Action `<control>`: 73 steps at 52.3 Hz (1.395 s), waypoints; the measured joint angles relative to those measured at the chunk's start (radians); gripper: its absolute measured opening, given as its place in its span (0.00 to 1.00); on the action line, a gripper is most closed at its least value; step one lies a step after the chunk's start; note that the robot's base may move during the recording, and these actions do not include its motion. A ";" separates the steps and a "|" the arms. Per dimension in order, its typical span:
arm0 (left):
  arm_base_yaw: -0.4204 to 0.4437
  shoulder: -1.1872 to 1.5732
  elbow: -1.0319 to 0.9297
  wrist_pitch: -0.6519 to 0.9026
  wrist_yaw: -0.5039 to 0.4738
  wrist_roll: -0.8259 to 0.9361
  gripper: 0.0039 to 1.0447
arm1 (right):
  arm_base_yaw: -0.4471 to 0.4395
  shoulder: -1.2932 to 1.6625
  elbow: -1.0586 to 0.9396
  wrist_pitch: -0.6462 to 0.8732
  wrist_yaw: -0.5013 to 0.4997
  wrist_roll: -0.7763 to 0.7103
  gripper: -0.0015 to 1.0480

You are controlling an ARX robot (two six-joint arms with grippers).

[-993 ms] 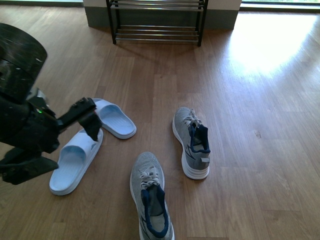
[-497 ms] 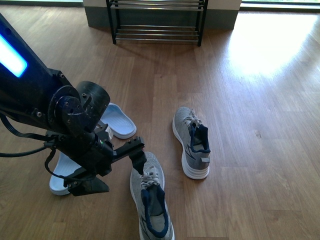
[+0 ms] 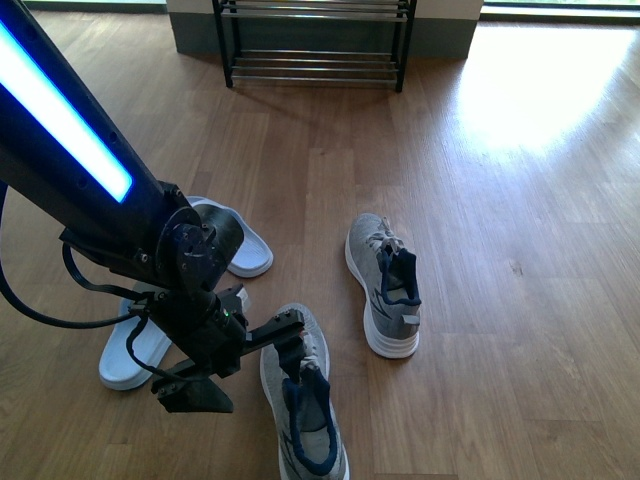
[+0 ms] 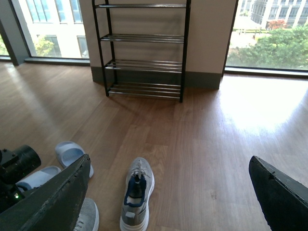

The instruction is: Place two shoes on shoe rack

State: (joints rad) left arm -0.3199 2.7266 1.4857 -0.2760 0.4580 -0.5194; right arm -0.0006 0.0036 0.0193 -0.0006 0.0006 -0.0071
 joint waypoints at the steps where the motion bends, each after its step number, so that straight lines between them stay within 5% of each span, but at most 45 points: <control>1: -0.002 0.005 0.003 -0.003 0.003 0.001 0.91 | 0.000 0.000 0.000 0.000 0.000 0.000 0.91; 31: -0.019 0.160 0.161 -0.071 -0.070 0.078 0.91 | 0.000 0.000 0.000 0.000 0.000 0.000 0.91; 50: -0.034 0.189 0.180 0.018 -0.097 0.154 0.91 | 0.000 0.000 0.000 0.000 0.000 0.000 0.91; 73: -0.019 0.189 0.180 -0.002 -0.202 0.103 0.19 | 0.000 0.000 0.000 0.000 0.000 0.000 0.91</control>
State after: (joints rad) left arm -0.3386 2.9154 1.6661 -0.2783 0.2558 -0.4160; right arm -0.0006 0.0036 0.0193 -0.0002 0.0006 -0.0071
